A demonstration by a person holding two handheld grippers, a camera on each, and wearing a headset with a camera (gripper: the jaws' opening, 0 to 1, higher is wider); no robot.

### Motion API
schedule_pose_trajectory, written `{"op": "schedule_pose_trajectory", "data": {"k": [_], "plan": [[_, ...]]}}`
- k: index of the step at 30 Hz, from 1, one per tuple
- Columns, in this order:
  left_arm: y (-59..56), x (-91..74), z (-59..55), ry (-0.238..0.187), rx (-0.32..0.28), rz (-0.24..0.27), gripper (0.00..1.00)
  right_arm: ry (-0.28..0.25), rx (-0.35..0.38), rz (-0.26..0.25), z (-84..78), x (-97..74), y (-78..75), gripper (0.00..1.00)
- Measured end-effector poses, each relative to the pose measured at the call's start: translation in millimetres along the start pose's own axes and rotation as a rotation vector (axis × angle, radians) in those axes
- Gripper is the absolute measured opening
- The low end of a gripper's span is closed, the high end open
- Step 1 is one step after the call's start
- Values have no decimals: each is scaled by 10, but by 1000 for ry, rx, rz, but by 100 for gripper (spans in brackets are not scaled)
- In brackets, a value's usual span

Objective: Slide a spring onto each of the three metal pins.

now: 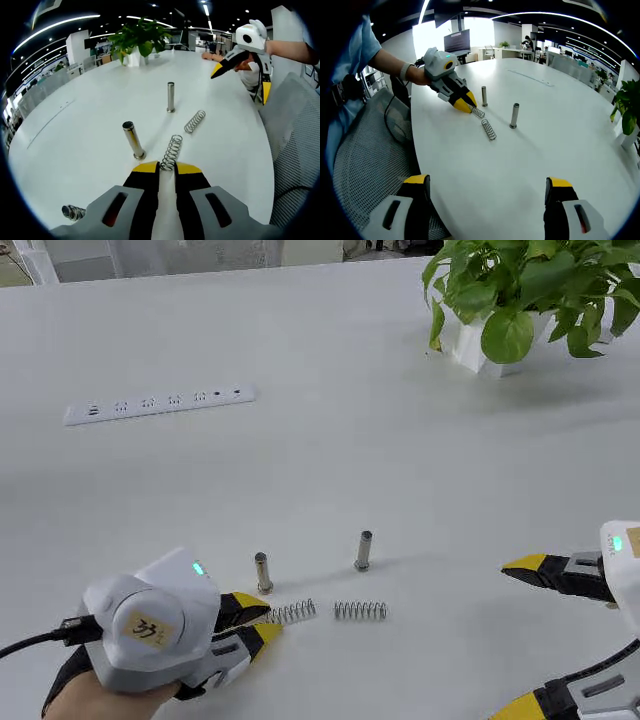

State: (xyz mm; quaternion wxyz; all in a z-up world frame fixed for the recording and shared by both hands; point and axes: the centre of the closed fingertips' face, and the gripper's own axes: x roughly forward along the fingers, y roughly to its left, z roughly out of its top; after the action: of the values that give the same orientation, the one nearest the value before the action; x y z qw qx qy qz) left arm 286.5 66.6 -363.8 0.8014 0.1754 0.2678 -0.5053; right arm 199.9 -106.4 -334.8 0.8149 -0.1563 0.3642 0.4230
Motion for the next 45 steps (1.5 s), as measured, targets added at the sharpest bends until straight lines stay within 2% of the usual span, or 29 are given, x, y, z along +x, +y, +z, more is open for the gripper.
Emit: {"op": "schedule_pose_trajectory", "data": {"k": [15,26,34,40,43,45], "plan": [[-9,-60,-10,-27,-51,13,7,0,-15,6,47,22,35,94],[-16,-189,28,-57,-90,11,7,-1,-26,17,88,51,62,94],[-92,-314,155,-100,-89,-3,7,-43,-30,25,280,73,65,90],[-159,-402,237,-130,-96,-31,7,-59,-62,35,428,106,70,88],[-223,-447,268,-139,-90,-53,7,-118,-44,80,630,128,155,86],[-253,-470,273,-144,-87,-63,7,-127,-61,83,706,138,180,85]]}}
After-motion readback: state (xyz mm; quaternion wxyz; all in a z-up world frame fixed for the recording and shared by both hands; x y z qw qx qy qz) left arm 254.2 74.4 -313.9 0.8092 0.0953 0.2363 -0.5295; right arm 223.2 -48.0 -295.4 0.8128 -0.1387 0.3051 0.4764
